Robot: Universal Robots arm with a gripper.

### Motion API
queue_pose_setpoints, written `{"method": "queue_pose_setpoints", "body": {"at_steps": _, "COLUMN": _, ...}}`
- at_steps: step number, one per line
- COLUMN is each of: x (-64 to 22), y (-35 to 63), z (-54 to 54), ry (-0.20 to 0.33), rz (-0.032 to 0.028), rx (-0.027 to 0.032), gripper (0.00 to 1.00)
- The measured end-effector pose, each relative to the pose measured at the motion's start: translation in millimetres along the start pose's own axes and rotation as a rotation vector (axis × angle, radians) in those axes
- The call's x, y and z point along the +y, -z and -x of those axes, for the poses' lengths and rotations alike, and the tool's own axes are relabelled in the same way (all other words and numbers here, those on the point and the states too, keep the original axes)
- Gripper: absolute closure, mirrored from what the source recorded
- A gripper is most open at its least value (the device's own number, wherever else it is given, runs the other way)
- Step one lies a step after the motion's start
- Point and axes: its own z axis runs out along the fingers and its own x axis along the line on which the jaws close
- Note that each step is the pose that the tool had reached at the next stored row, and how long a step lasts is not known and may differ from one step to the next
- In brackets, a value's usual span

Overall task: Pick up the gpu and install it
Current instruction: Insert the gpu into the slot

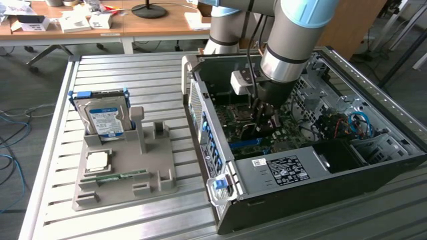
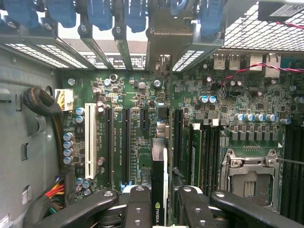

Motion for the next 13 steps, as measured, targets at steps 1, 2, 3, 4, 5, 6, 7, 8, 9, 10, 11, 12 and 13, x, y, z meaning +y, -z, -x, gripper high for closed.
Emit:
{"method": "queue_pose_setpoints", "body": {"at_steps": 1, "x": 0.0, "y": 0.0, "z": 0.0, "ry": 0.000, "rz": 0.0001, "rx": 0.0000, "gripper": 0.74}}
{"method": "queue_pose_setpoints", "body": {"at_steps": 2, "x": 0.0, "y": 0.1, "z": 0.0, "ry": 0.000, "rz": 0.0001, "rx": 0.0001, "gripper": 0.74}}
{"method": "queue_pose_setpoints", "body": {"at_steps": 3, "x": 0.1, "y": 0.1, "z": 0.0, "ry": 0.000, "rz": 0.0000, "rx": 0.0001, "gripper": 0.74}}
{"method": "queue_pose_setpoints", "body": {"at_steps": 4, "x": 0.6, "y": 0.0, "z": 0.0, "ry": 0.000, "rz": 0.0001, "rx": 0.0001, "gripper": 0.74}}
{"method": "queue_pose_setpoints", "body": {"at_steps": 5, "x": 0.8, "y": 0.0, "z": 0.0, "ry": 0.000, "rz": 0.0000, "rx": 0.0001, "gripper": 0.74}}
{"method": "queue_pose_setpoints", "body": {"at_steps": 6, "x": 0.8, "y": 0.0, "z": 0.0, "ry": 0.000, "rz": 0.0000, "rx": 0.0001, "gripper": 0.74}}
{"method": "queue_pose_setpoints", "body": {"at_steps": 7, "x": 0.8, "y": 0.0, "z": 0.0, "ry": 0.000, "rz": 0.0001, "rx": 0.0001, "gripper": 0.74}}
{"method": "queue_pose_setpoints", "body": {"at_steps": 8, "x": 0.8, "y": 0.0, "z": 0.0, "ry": 0.000, "rz": 0.0001, "rx": 0.0001, "gripper": 0.74}}
{"method": "queue_pose_setpoints", "body": {"at_steps": 9, "x": 0.8, "y": 0.0, "z": 0.0, "ry": 0.000, "rz": 0.0000, "rx": 0.0001, "gripper": 0.74}}
{"method": "queue_pose_setpoints", "body": {"at_steps": 10, "x": 0.8, "y": 0.0, "z": 0.0, "ry": 0.000, "rz": 0.0001, "rx": 0.0002, "gripper": 0.74}}
{"method": "queue_pose_setpoints", "body": {"at_steps": 11, "x": 0.9, "y": -0.4, "z": -0.1, "ry": 0.000, "rz": 0.0000, "rx": 0.0000, "gripper": 0.74}}
{"method": "queue_pose_setpoints", "body": {"at_steps": 12, "x": 0.9, "y": -0.6, "z": -0.1, "ry": 0.000, "rz": 0.0001, "rx": 0.0001, "gripper": 0.74}}
{"method": "queue_pose_setpoints", "body": {"at_steps": 13, "x": 0.9, "y": -0.6, "z": -0.1, "ry": 0.000, "rz": 0.0002, "rx": 0.0004, "gripper": 0.74}}
